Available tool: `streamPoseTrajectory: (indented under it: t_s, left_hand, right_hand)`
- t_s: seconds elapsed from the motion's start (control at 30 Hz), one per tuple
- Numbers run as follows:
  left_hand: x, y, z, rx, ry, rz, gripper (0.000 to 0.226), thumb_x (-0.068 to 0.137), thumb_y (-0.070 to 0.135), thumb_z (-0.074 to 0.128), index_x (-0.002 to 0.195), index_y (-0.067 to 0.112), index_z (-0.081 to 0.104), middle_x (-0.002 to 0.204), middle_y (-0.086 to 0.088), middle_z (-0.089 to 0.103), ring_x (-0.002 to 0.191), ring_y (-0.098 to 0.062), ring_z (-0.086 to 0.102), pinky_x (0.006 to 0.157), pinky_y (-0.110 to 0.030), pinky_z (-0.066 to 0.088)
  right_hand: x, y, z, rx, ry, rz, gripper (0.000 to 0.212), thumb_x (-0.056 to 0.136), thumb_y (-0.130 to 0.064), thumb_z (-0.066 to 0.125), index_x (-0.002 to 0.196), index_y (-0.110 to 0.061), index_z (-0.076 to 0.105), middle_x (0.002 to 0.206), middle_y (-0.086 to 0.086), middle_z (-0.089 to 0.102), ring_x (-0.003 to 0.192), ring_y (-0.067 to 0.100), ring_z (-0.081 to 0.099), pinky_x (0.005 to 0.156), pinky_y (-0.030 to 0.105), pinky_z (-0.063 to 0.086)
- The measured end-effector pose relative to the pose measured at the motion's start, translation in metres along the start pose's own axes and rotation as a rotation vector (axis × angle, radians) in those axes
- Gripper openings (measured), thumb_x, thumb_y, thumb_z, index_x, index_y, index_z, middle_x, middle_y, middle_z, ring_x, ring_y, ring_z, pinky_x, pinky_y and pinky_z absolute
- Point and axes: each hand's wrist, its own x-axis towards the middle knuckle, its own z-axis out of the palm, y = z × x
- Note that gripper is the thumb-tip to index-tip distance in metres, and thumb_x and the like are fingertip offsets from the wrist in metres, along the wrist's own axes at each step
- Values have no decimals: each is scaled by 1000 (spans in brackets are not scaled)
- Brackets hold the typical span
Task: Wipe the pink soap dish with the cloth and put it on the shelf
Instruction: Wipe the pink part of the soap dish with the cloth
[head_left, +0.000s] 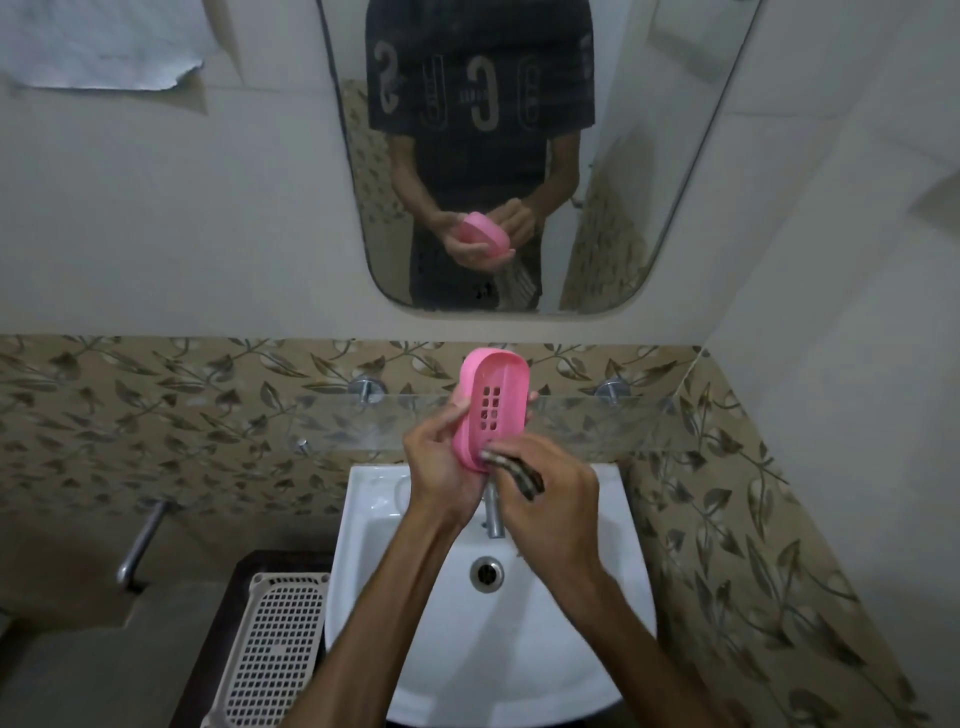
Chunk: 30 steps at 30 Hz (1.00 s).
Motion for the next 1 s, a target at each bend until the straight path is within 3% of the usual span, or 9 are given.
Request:
streamPoseTrajectory:
  t_s: [0.13,0.27,0.4,0.5,0.57,0.67,0.77,0.83,1.0]
  left_hand:
    - [-3,-8,2,45,44,33,68,83,18,59,146,-7,48,143,-44,48,122,-47,55,117,-60,35]
    - [-7,-20,2,97,-9,63,71,79,15,58,149,7,51,147,-30,53,116,-36,59,90,-37,57]
    - [-11,-19,-4,128,-60,73,76,70,12,61,146,11,55,142,-23,55,106,-27,63,75,-28,57]
    - [-13,-17,-3,215,-91,74,87,63,18,64,148,9,51,143,-30,53,103,-26,59,72,-28,53]
    - [-13,-14,-2,271,-101,60,86,64,19,62,148,6,50,141,-30,56,109,-33,55,77,-32,50]
    - [-11,-5,-1,276,-112,-20,65,80,22,54,140,-4,53,131,-32,61,112,-39,54,84,-40,50]
    - [-12,9,-2,265,-155,-120,69,92,49,57,143,3,56,142,-29,60,126,-42,60,105,-55,51]
    - [-12,18,-2,281,-172,-184,71,91,65,54,138,12,65,143,-22,61,131,-39,59,109,-65,46]
    - [-9,32,-5,290,-216,-262,65,95,53,50,139,6,62,146,-26,55,129,-40,56,108,-73,40]
  right_hand:
    - [-8,2,6,211,102,278,30,86,-3,79,106,-25,78,103,-9,77,93,1,72,81,20,61]
    - [-25,1,18,342,267,535,23,88,-10,79,100,-30,77,106,-9,70,95,8,71,77,30,64]
    - [-16,10,13,668,154,747,16,89,-8,78,96,-22,79,92,-3,81,77,10,77,61,19,59]
    - [-12,10,13,781,99,810,16,89,-4,78,94,-19,79,87,3,82,73,14,78,60,20,59]
    - [-11,9,14,790,127,793,18,88,-2,78,90,-20,80,84,4,82,69,13,76,60,19,59]
    - [-5,10,11,664,144,652,19,88,-2,78,95,-20,79,90,-1,82,83,15,79,70,22,62]
    - [2,14,4,457,108,410,25,87,-3,79,98,-26,78,95,-12,80,93,6,76,78,20,61]
    - [6,16,-1,307,60,264,32,85,-1,79,101,-28,77,102,-15,78,97,0,74,82,20,61]
    - [14,24,-7,6,0,-44,30,81,0,80,107,-17,78,112,-4,77,99,2,71,84,27,62]
